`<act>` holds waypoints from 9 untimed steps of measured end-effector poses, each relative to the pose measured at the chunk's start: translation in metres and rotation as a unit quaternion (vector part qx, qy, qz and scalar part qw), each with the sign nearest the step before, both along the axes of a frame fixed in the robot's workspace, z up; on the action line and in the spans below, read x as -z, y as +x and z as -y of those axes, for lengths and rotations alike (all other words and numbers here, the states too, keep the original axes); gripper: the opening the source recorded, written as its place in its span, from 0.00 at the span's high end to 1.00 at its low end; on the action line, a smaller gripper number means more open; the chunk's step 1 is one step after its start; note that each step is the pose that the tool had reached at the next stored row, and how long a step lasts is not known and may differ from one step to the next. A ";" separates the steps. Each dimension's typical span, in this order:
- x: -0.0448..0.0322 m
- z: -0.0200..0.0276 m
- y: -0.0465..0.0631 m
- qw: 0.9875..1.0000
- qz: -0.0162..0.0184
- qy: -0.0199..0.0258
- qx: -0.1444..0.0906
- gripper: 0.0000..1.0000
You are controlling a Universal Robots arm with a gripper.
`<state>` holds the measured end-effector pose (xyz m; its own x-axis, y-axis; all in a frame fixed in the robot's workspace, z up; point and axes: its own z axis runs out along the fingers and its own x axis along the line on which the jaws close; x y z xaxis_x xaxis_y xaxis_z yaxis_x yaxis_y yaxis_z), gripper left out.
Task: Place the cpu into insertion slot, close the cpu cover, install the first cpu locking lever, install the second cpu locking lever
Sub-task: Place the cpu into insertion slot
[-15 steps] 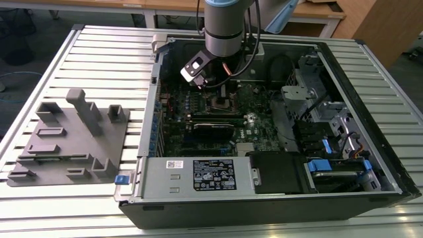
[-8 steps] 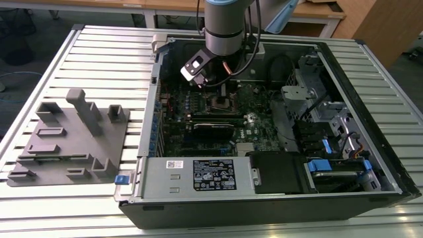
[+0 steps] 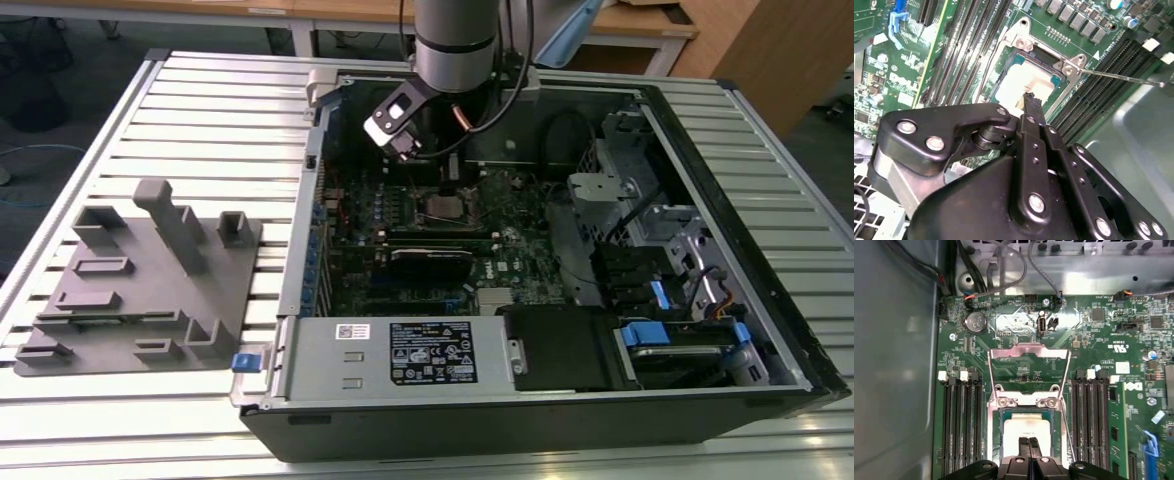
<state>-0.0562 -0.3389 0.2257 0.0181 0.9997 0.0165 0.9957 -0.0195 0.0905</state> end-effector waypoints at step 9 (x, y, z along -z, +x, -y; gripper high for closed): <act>-0.0074 0.0000 0.000 1.000 0.000 0.000 0.000 0.89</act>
